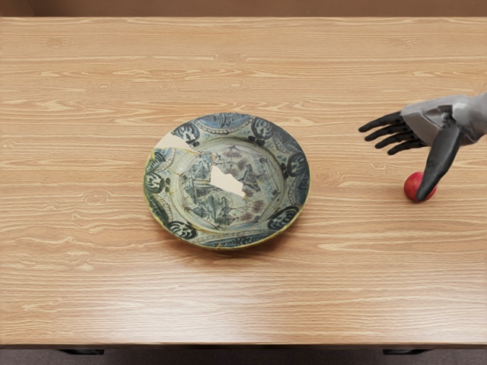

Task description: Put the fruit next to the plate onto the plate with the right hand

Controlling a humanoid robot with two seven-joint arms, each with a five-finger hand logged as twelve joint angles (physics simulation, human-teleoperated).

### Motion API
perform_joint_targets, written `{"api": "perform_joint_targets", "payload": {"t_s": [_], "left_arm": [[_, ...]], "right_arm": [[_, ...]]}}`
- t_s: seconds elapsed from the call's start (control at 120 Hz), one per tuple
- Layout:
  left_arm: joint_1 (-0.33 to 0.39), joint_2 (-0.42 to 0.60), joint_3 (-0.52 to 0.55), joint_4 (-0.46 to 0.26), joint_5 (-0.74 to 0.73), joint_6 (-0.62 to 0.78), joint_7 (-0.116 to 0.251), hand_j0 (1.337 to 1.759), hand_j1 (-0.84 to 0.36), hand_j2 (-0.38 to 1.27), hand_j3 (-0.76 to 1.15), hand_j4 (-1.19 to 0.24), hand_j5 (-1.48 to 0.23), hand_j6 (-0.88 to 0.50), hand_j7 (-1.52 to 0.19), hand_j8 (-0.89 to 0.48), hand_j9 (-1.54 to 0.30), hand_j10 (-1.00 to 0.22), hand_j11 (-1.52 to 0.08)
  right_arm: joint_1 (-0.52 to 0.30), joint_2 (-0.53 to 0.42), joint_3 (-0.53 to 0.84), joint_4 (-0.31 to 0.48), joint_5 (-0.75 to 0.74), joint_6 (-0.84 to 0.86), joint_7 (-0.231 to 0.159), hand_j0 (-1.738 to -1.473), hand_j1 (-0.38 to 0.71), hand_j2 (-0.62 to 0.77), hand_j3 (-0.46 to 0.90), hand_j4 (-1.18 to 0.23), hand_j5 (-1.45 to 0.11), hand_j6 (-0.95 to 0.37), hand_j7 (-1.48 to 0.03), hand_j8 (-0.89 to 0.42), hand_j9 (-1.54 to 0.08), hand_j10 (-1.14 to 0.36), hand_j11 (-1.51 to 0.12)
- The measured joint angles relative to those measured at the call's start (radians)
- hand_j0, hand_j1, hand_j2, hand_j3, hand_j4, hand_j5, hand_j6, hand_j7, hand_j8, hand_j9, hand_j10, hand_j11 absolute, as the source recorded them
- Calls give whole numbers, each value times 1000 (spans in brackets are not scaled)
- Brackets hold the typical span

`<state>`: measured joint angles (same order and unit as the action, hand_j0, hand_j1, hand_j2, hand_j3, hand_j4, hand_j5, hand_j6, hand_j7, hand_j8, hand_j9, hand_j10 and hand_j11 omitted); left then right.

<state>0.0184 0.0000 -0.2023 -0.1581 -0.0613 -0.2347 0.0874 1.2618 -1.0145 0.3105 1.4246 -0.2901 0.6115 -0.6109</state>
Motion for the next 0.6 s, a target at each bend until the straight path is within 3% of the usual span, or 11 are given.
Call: {"api": "perform_joint_targets", "payload": {"t_s": [0.125, 0.283, 0.433, 0.6], "left_arm": [[0, 0, 0, 0, 0, 0, 0, 1658, 349, 0, 0, 0, 0, 0, 0, 0, 0, 0, 0], [0, 0, -2, 0, 0, 0, 0, 1658, 349, 0, 0, 0, 0, 0, 0, 0, 0, 0, 0], [-1, 0, -1, 0, 0, 0, 0, 1658, 349, 0, 0, 0, 0, 0, 0, 0, 0, 0, 0], [-6, 0, 0, 0, 0, 0, 0, 1658, 349, 0, 0, 0, 0, 0, 0, 0, 0, 0, 0]], "right_arm": [[57, -11, -34, 87, -122, -65, 0, -1658, -268, -14, 0, -71, -89, -72, -88, -71, -88, -70, -88], [63, -8, -79, 156, -280, -180, 0, -1658, -312, -6, 0, -36, -42, -38, -41, -37, -41, -35, -41], [6, 12, -90, 188, -443, -343, 0, -1658, -332, -3, 0, -21, -20, -23, -20, -21, -20, -20, -20], [-122, 39, -95, 203, -609, -509, 0, -1658, -343, 0, 0, -13, -10, -15, -9, -14, -9, -12, -9]]}}
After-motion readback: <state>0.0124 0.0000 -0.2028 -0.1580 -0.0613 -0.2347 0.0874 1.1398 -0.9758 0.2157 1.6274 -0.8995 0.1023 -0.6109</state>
